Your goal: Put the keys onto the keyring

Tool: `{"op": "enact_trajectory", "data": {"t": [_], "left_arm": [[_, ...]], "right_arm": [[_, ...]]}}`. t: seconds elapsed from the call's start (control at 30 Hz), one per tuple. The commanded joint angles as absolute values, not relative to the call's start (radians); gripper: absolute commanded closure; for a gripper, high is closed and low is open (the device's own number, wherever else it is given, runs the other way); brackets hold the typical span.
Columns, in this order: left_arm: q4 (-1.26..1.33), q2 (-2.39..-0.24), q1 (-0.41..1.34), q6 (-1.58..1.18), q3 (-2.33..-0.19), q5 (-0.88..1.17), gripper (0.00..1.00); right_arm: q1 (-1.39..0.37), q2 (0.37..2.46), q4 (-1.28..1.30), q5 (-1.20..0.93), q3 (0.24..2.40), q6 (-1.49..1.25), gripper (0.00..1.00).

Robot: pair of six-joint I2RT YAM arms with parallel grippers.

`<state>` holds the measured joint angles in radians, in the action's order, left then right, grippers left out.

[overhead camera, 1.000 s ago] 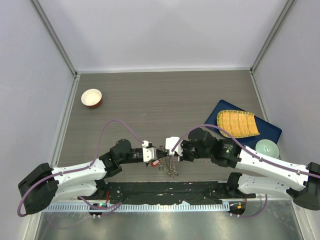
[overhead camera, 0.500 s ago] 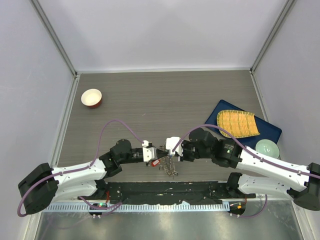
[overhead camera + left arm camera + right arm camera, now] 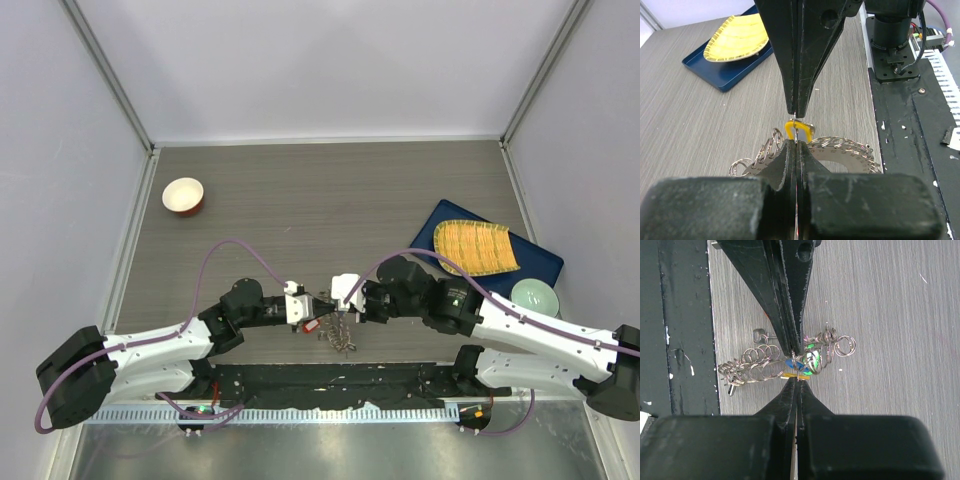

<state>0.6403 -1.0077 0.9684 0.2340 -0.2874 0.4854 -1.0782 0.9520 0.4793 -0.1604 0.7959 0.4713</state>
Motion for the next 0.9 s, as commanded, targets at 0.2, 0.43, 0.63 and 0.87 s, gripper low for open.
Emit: {"op": "enact_trajectory", "data": {"t": [0.2, 0.43, 0.63, 0.87], "left_arm": [[0.764, -1.009, 0.966, 0.216, -0.308, 0.512, 1.00], [0.765, -1.005, 0.966, 0.216, -0.298, 0.491, 1.00], [0.698, -0.983, 0.966, 0.264, -0.302, 0.483, 1.00], [0.661, -0.999, 0.968, 0.317, -0.331, 0.502, 1.00]], "right_arm": [[-1.086, 0.956, 0.445, -0.187, 0.804, 0.469, 0.99], [-1.086, 0.942, 0.449, -0.152, 0.799, 0.465, 0.99], [-1.085, 0.911, 0.468, -0.126, 0.799, 0.459, 0.99], [-1.085, 0.899, 0.488, -0.080, 0.813, 0.457, 0.99]]}}
